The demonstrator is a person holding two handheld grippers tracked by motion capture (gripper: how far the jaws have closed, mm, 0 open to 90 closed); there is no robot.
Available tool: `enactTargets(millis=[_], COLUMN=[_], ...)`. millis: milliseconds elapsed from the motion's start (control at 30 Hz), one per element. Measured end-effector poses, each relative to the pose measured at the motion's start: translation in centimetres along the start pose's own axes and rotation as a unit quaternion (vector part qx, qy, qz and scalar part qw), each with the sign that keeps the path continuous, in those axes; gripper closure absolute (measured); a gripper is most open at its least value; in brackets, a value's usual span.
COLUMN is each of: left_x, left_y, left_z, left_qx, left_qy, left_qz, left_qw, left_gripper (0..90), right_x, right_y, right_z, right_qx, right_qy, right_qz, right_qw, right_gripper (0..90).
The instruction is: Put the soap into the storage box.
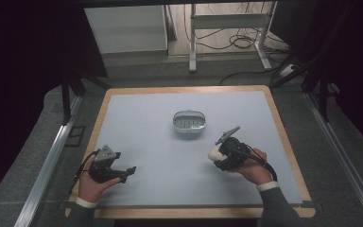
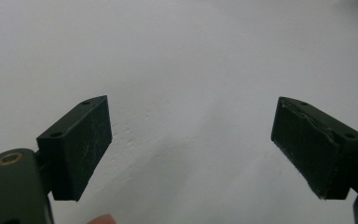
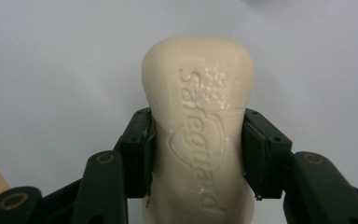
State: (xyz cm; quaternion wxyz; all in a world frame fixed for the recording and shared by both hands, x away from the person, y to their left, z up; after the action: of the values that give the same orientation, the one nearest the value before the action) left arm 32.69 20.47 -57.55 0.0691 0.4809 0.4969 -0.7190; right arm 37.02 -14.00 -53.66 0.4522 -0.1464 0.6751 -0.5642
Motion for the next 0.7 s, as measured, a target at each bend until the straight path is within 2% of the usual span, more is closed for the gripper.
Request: enactTargets(millis=[433,500,700], left_x=[0.0,0.0,0.0], left_y=[0.0,0.0,0.0], left_z=[0.0,0.0,0.0], left_qx=[0.000,0.000,0.000], left_qy=[0.001,0.001,0.001], left_qz=[-0.001,0.000,-0.001], left_qw=[1.0000,1.0000,1.0000], left_gripper=[12.7,12.7,12.7], right_x=[-1.8,-2.2,-2.8], right_y=[-0.6,-0.5,-0.3], right_z=[0.8,1.0,1.6], right_qx=[0.003,-0.007,-0.008], right_qy=[-0.010,-0.004,0.001], right_qz=[0.020,0.028,0.032], right_qw=[0.9997,0.9996,0.9995], right_gripper=[49.2,49.2,49.2])
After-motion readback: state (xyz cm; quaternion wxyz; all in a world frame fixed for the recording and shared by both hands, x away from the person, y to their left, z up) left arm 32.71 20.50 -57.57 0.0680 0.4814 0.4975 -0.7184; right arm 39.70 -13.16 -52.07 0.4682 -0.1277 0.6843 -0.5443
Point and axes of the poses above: each handheld gripper's, and its own axes: y roughly forward along the jaws, x roughly out of its underside, z roughly to its right, the point moved 9 cm from there along y, roughly forward along the jaws, and after that the axes turned 2 degrees about y, right-handed, at the moved point
